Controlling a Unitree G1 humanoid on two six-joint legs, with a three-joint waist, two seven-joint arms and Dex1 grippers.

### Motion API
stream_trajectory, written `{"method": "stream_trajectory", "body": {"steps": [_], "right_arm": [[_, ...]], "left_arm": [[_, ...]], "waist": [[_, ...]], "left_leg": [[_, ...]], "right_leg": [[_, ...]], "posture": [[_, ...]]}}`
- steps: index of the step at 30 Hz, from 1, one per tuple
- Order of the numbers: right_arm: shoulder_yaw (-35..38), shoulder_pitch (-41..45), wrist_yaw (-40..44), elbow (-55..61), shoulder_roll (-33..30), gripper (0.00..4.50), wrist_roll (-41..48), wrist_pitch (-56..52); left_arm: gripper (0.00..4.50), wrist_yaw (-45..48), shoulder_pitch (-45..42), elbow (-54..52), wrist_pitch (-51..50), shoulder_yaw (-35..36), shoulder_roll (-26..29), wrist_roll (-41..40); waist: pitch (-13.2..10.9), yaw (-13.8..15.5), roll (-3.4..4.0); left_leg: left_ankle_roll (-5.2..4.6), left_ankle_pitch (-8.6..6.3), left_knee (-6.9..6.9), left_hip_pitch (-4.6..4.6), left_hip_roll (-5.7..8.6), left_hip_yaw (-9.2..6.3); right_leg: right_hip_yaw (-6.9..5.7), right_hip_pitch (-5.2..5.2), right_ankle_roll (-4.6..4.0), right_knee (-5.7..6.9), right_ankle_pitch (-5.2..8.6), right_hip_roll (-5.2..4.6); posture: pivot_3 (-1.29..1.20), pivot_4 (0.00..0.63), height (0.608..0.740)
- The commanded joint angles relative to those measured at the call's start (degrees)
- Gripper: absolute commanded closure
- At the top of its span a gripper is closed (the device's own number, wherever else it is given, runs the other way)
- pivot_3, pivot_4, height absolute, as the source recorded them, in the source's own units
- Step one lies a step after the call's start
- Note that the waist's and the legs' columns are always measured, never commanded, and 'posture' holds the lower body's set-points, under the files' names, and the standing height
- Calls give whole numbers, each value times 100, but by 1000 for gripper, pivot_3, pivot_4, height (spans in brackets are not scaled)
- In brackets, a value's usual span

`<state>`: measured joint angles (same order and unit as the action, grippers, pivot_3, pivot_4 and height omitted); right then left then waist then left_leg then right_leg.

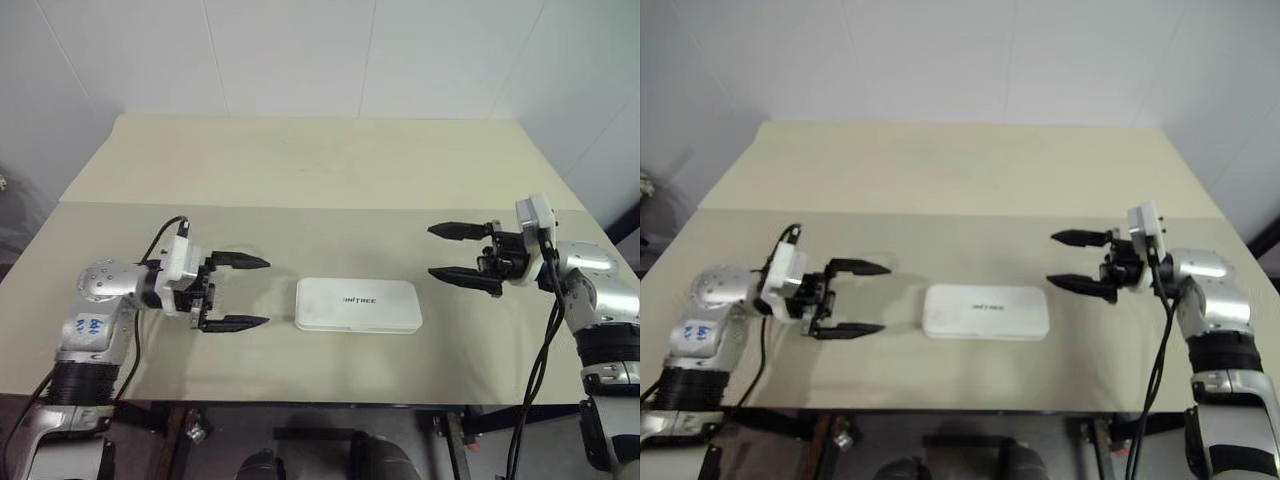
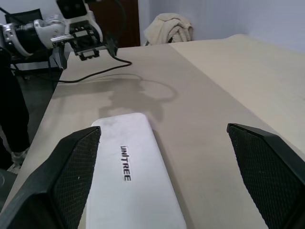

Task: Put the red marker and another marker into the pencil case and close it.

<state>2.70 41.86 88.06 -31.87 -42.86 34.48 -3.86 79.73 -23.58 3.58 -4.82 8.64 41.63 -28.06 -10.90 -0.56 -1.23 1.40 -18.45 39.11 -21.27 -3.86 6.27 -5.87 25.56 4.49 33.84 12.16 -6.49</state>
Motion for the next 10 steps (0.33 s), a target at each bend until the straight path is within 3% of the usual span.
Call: {"method": "stream_trajectory", "body": {"steps": [1, 10], "right_arm": [[217, 267, 427, -221, 1, 0, -82, 238], [358, -2, 98, 159, 455, 0, -65, 298]], "left_arm": [[23, -159, 241, -419, -128, 374, 231, -230], [23, -497, -106, -63, 197, 272, 150, 47]], "waist": [[0, -3, 0], [-1, 53, 1]], "left_leg": [[0, 0, 0, 0, -1, 0], [2, 1, 0, 0, -1, -4]], "right_leg": [[-1, 0, 0, 0, 0, 0], [-3, 0, -3, 5, 1, 0]], "posture": [[0, 150, 740], [0, 150, 740]]}}
